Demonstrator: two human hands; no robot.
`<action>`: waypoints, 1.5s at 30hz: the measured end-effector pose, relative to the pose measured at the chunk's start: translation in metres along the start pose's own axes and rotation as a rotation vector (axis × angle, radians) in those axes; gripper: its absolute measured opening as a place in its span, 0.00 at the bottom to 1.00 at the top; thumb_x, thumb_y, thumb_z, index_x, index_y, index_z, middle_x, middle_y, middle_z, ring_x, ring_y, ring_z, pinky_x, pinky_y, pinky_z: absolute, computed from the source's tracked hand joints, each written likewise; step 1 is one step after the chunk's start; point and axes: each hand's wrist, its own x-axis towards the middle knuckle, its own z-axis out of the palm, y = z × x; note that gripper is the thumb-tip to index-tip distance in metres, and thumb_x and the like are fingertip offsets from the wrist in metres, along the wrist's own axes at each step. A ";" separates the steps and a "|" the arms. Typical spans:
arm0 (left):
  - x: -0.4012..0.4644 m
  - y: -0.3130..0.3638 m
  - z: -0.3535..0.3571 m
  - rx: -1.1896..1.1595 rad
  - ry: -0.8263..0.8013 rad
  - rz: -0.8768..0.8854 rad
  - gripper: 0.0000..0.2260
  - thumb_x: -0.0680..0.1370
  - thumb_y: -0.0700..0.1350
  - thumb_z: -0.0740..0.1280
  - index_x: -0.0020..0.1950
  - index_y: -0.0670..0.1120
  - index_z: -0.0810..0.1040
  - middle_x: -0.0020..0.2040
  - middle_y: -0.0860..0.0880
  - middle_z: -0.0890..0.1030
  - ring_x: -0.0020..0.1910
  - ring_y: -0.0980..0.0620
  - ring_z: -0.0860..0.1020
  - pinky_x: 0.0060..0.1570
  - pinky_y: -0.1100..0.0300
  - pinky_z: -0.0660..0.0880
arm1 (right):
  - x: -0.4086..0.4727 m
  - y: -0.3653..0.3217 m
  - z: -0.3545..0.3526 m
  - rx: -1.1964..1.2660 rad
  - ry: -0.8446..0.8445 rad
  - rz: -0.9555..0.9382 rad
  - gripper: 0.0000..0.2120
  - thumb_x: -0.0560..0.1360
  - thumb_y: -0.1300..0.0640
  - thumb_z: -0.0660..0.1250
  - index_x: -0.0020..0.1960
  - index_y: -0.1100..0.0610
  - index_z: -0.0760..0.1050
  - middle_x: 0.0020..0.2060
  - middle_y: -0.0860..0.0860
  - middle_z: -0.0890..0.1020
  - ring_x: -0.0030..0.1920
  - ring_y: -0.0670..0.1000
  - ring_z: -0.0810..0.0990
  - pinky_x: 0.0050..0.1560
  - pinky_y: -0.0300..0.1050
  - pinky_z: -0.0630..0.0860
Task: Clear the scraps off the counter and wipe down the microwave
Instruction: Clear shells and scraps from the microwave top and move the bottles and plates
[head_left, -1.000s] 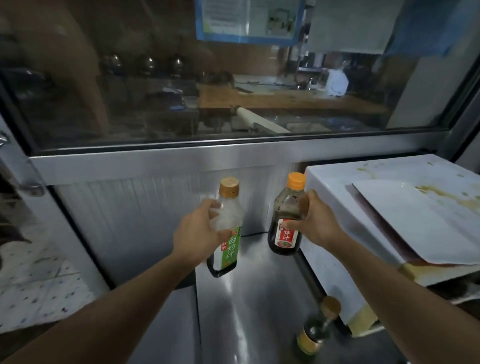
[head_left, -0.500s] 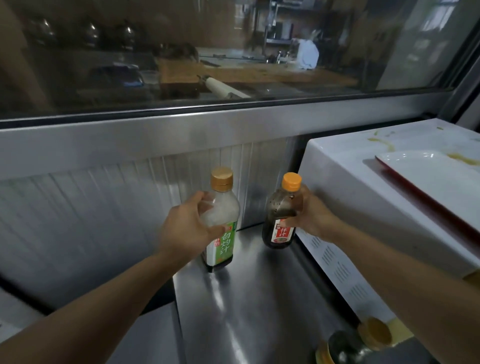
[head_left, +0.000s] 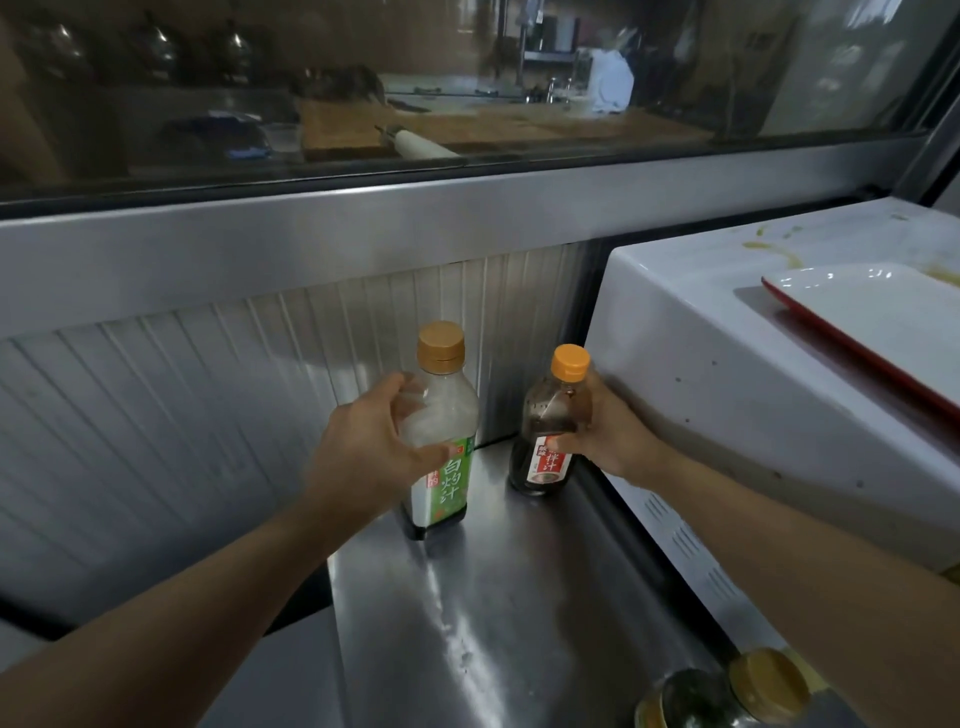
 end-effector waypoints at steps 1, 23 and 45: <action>0.000 0.000 0.001 -0.005 -0.003 0.000 0.27 0.62 0.51 0.79 0.57 0.57 0.72 0.50 0.60 0.79 0.48 0.63 0.77 0.45 0.69 0.72 | -0.001 0.001 0.000 -0.016 -0.005 -0.005 0.30 0.67 0.77 0.68 0.65 0.67 0.61 0.60 0.62 0.75 0.62 0.57 0.75 0.65 0.57 0.70; 0.000 0.002 0.015 0.006 0.018 0.016 0.28 0.62 0.48 0.79 0.58 0.51 0.73 0.50 0.57 0.79 0.49 0.59 0.79 0.46 0.66 0.75 | -0.003 0.038 0.029 0.275 -0.029 0.405 0.26 0.75 0.62 0.67 0.69 0.56 0.62 0.63 0.58 0.74 0.55 0.59 0.79 0.46 0.48 0.80; 0.014 0.009 0.028 -0.003 0.037 0.021 0.25 0.62 0.48 0.79 0.55 0.51 0.74 0.47 0.59 0.78 0.46 0.59 0.79 0.43 0.68 0.73 | 0.020 0.040 0.033 0.109 0.070 0.351 0.24 0.75 0.58 0.69 0.68 0.58 0.66 0.61 0.56 0.77 0.58 0.54 0.76 0.63 0.54 0.73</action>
